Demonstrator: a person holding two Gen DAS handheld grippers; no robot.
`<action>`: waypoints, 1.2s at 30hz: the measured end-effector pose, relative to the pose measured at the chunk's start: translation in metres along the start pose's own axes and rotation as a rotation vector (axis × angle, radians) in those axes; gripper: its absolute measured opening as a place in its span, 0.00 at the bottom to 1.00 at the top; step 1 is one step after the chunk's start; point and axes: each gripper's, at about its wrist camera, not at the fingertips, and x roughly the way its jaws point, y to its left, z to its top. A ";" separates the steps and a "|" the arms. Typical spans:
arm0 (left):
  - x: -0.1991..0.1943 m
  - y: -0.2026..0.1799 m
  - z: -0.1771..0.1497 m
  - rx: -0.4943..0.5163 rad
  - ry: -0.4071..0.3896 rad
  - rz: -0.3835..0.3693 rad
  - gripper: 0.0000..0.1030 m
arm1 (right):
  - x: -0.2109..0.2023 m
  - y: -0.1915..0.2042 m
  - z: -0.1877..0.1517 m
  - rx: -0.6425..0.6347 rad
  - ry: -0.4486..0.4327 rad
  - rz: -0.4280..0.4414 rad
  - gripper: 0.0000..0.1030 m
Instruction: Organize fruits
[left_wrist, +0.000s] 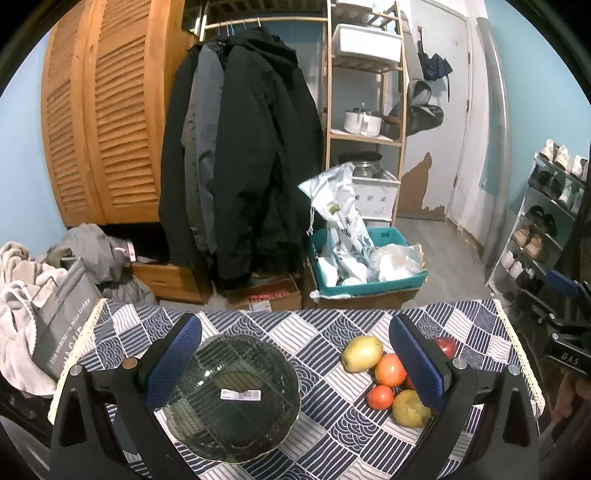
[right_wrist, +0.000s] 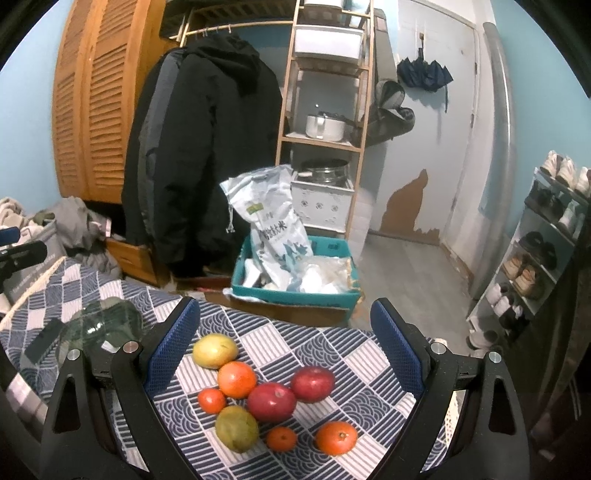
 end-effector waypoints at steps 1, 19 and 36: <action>0.003 -0.001 -0.001 -0.001 0.010 -0.005 0.99 | 0.003 -0.003 -0.001 0.002 0.010 -0.002 0.90; 0.057 -0.058 -0.036 0.079 0.240 -0.100 0.99 | 0.036 -0.044 -0.051 0.048 0.207 -0.061 0.89; 0.114 -0.114 -0.078 0.153 0.402 -0.109 0.99 | 0.093 -0.080 -0.112 0.105 0.450 -0.051 0.89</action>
